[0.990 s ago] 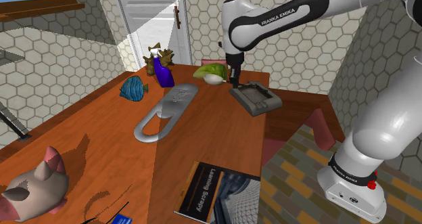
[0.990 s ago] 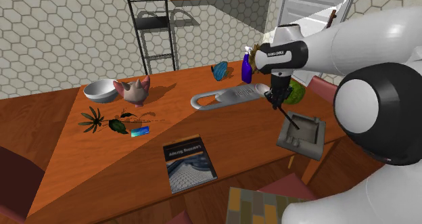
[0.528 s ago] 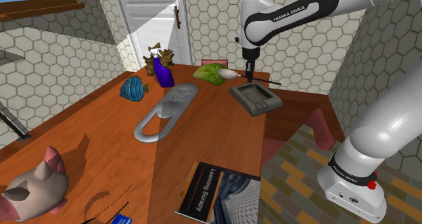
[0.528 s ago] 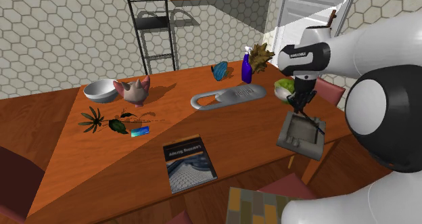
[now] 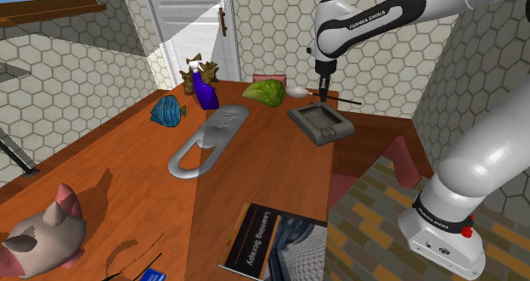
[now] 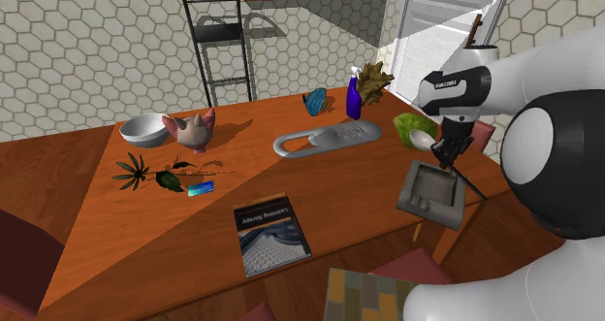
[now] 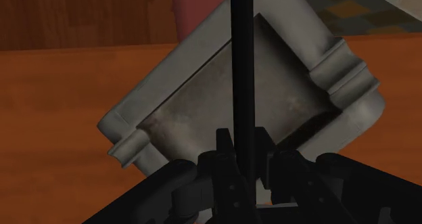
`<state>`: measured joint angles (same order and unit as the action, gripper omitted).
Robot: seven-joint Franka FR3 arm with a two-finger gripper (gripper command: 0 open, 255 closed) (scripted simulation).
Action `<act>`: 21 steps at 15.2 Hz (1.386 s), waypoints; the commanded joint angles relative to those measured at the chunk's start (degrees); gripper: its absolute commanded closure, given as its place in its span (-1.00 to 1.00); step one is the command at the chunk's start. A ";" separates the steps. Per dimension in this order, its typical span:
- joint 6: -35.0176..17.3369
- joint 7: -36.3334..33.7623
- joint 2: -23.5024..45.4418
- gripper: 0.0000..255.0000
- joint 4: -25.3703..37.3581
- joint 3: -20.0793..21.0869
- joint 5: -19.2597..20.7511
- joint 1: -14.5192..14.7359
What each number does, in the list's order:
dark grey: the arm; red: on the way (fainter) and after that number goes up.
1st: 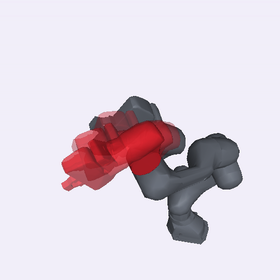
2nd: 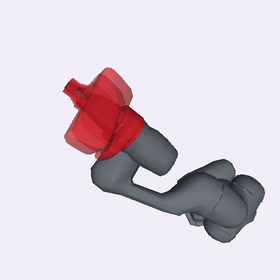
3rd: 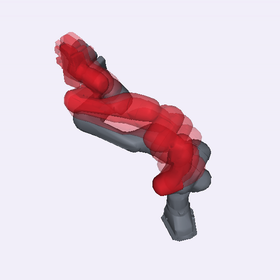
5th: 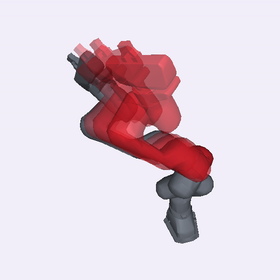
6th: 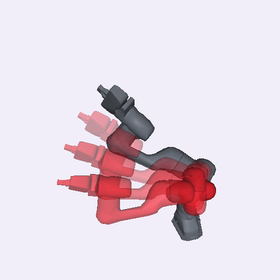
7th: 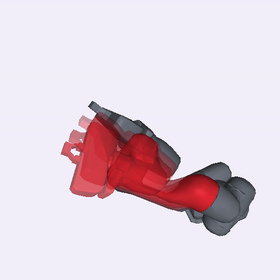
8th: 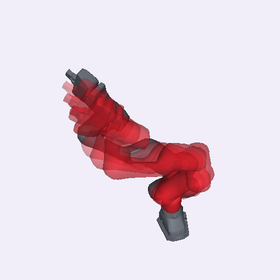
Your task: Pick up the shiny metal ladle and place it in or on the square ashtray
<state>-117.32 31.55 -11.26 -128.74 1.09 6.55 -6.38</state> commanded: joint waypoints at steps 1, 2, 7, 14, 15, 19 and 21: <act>-1.66 -0.18 0.40 1.00 -1.24 0.00 0.11 -0.02; -2.44 -0.28 0.68 1.00 -1.74 -0.01 0.17 -0.03; -6.38 -0.77 2.31 1.00 -4.08 -0.02 0.51 -0.10; -9.57 -1.21 3.86 1.00 -5.74 -0.03 0.83 -0.17; -9.57 -1.21 3.86 1.00 -5.74 -0.03 0.83 -0.17; -9.57 -1.21 3.86 -1.00 -5.74 -0.03 0.83 -0.17; -9.57 -1.21 3.86 -1.00 -5.74 -0.03 0.83 -0.17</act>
<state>-126.89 30.34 -7.40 -134.48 1.06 7.38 -6.55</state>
